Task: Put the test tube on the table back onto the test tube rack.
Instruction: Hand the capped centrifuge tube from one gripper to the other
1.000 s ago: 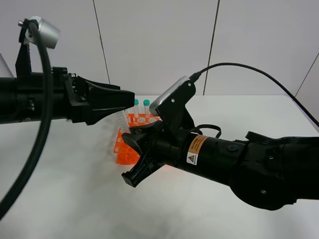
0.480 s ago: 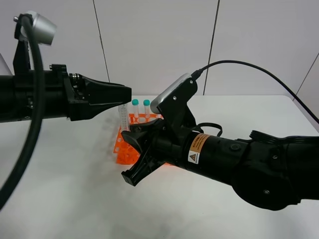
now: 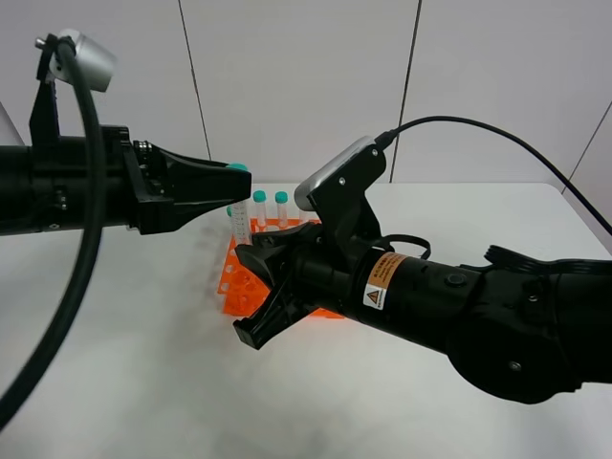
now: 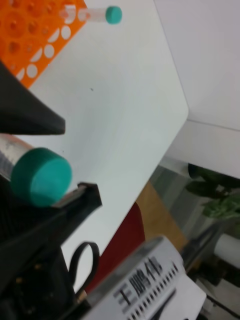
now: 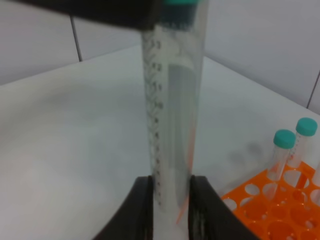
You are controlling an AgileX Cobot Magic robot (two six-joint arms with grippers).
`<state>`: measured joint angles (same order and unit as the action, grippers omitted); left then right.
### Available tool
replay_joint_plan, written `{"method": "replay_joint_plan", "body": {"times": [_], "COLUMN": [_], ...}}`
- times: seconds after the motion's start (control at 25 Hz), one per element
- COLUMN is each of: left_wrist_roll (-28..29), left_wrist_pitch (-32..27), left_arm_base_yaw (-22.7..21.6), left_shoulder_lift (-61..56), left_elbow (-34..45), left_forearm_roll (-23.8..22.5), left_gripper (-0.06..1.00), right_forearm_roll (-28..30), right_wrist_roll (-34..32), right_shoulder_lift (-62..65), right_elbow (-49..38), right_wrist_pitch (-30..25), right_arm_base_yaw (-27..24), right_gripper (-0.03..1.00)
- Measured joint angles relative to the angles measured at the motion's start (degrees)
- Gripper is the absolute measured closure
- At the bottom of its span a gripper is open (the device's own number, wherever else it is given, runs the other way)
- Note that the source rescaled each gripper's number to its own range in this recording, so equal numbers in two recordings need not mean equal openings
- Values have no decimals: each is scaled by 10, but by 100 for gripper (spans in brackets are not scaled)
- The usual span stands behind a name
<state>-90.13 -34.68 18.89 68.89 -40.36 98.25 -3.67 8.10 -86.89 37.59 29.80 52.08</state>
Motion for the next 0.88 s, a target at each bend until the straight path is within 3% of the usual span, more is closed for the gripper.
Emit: {"method": "replay_joint_plan", "body": {"times": [0.52,0.88], "left_wrist_roll": [0,-1], "left_wrist_pitch": [3,3], "left_arm_base_yaw": [0,0], "left_shoulder_lift": [0,0], "left_elbow": [1,1], "left_forearm_roll": [0,0], "left_gripper": [75,75], "right_forearm_roll": [5,72], "right_wrist_roll": [-11,-75], "right_shoulder_lift": [0,0], "right_elbow": [0,0], "right_wrist_pitch": [0,-1], "right_arm_base_yaw": [0,0], "right_gripper": [96,96]}}
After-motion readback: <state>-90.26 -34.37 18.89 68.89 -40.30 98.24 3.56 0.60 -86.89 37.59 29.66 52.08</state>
